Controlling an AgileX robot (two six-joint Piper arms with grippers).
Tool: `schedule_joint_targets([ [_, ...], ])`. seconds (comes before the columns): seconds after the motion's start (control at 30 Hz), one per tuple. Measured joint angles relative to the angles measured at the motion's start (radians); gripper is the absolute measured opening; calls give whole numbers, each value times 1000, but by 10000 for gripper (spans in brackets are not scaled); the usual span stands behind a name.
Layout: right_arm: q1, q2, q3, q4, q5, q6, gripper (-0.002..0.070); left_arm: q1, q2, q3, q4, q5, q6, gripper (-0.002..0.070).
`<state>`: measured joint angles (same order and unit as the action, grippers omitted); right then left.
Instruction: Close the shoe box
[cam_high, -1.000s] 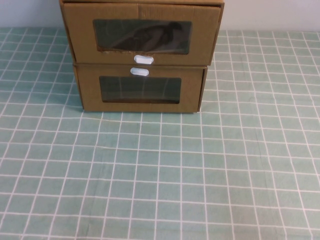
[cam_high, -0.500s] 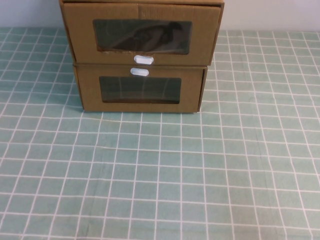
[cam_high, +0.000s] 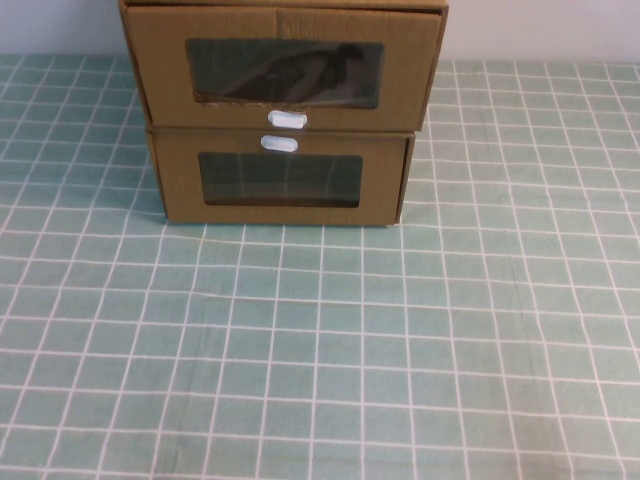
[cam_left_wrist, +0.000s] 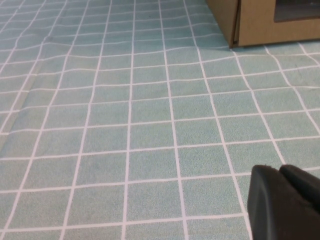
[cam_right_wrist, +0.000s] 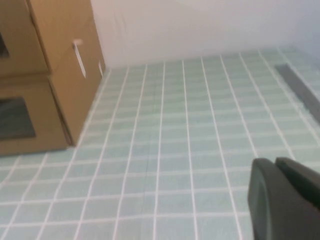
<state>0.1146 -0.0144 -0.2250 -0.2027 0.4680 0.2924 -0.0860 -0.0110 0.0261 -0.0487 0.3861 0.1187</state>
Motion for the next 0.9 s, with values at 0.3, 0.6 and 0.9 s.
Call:
schedule_joint_targets([
  [0.3,-24,0,248,46,-241,0,-14,0,0,0,0,0,0,-5],
  [0.6,-24,0,253,46,-183,0,-14,0,0,0,0,0,0,-5],
  [0.9,-24,0,253,117,-142,-98,-14,0,0,0,0,0,0,-5],
])
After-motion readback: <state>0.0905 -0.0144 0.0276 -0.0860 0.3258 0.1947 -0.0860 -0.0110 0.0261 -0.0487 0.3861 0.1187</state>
